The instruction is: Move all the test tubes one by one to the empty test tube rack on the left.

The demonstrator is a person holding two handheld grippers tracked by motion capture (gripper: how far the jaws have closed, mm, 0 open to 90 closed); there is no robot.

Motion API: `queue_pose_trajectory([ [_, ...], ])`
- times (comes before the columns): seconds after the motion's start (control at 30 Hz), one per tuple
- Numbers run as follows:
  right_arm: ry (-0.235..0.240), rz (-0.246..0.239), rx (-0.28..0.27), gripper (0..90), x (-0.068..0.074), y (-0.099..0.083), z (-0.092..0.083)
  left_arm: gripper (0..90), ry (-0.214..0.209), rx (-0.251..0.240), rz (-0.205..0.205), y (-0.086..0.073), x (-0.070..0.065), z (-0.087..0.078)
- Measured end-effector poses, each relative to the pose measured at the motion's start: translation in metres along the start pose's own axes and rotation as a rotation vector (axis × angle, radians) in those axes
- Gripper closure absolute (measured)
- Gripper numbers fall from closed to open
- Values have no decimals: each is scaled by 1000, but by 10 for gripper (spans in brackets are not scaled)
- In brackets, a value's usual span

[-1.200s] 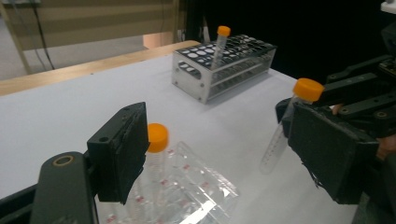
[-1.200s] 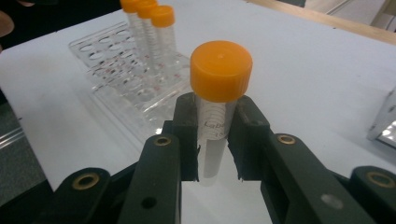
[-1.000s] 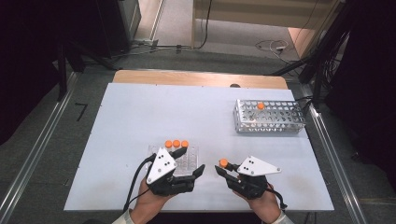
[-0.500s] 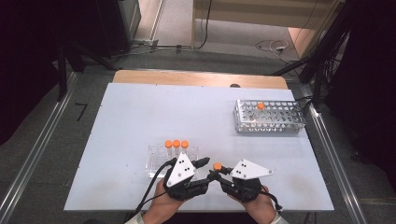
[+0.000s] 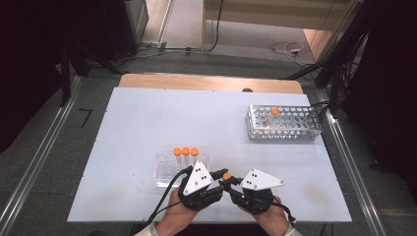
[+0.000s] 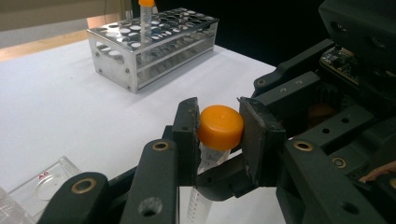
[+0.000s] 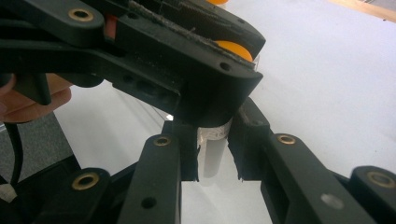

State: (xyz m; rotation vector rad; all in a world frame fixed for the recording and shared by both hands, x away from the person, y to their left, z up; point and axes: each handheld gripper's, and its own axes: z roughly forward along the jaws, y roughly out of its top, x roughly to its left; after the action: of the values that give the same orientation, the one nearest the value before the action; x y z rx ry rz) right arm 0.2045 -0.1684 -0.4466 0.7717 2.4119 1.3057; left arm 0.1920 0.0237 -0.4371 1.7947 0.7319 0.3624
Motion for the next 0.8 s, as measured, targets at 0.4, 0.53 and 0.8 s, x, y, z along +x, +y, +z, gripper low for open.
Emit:
queue_pose_trajectory([
  [0.4, 32, 11, -11, 382, -3, 1, -2, 696, -12, -26, -43, 3, 6, -5],
  [0.53, 31, 30, -19, 257, -6, 2, -3, 696, -20, -57, -65, 10, 9, -15],
  [0.8, 37, 44, -23, 219, -11, 0, -3, 696, -40, -136, -102, 27, 14, -45],
])
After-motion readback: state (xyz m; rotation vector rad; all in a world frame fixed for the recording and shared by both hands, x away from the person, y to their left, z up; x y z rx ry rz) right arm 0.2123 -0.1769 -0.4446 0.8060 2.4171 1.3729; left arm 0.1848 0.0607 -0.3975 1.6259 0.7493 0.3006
